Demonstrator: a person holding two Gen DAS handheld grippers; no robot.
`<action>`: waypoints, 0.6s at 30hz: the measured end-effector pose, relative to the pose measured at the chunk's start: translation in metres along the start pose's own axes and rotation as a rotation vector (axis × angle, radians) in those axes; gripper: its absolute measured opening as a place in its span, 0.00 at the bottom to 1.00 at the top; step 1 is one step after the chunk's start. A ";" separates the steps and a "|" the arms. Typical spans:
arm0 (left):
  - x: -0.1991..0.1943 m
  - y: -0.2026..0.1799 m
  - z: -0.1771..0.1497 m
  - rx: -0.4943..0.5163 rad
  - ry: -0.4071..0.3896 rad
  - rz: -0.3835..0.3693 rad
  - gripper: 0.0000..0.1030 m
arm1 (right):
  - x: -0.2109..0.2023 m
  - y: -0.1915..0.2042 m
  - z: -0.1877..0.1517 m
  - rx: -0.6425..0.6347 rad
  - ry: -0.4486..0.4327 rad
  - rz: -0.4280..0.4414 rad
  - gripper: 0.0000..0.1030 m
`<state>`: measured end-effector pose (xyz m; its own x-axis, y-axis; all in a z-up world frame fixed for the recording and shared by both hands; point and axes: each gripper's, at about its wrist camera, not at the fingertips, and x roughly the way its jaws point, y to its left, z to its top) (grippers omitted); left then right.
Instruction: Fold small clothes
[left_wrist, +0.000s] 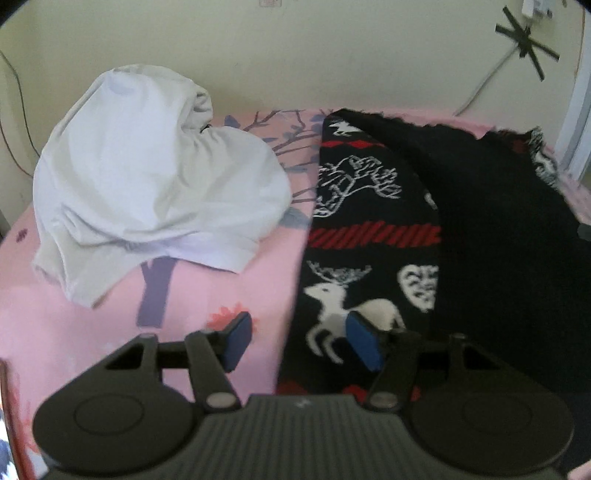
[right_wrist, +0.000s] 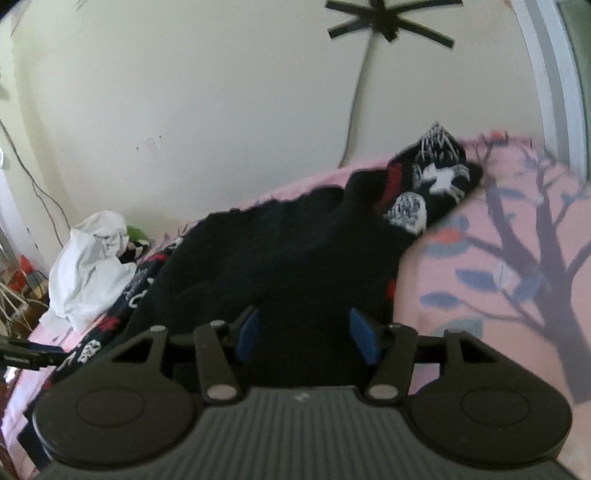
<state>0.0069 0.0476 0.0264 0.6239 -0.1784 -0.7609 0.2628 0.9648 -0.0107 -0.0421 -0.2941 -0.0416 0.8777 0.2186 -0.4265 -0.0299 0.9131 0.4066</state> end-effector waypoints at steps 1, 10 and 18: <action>0.000 -0.002 -0.001 -0.001 -0.001 -0.024 0.18 | -0.003 -0.001 0.000 0.006 -0.014 0.006 0.56; -0.051 0.064 0.058 -0.102 -0.288 0.449 0.11 | -0.005 -0.004 -0.002 0.048 -0.025 0.007 0.55; -0.053 0.068 0.054 -0.160 -0.253 0.358 0.47 | -0.006 -0.012 0.000 0.082 -0.029 0.028 0.55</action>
<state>0.0312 0.1128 0.1012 0.8197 0.1494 -0.5530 -0.1063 0.9883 0.1094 -0.0468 -0.3065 -0.0440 0.8904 0.2328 -0.3912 -0.0167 0.8754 0.4830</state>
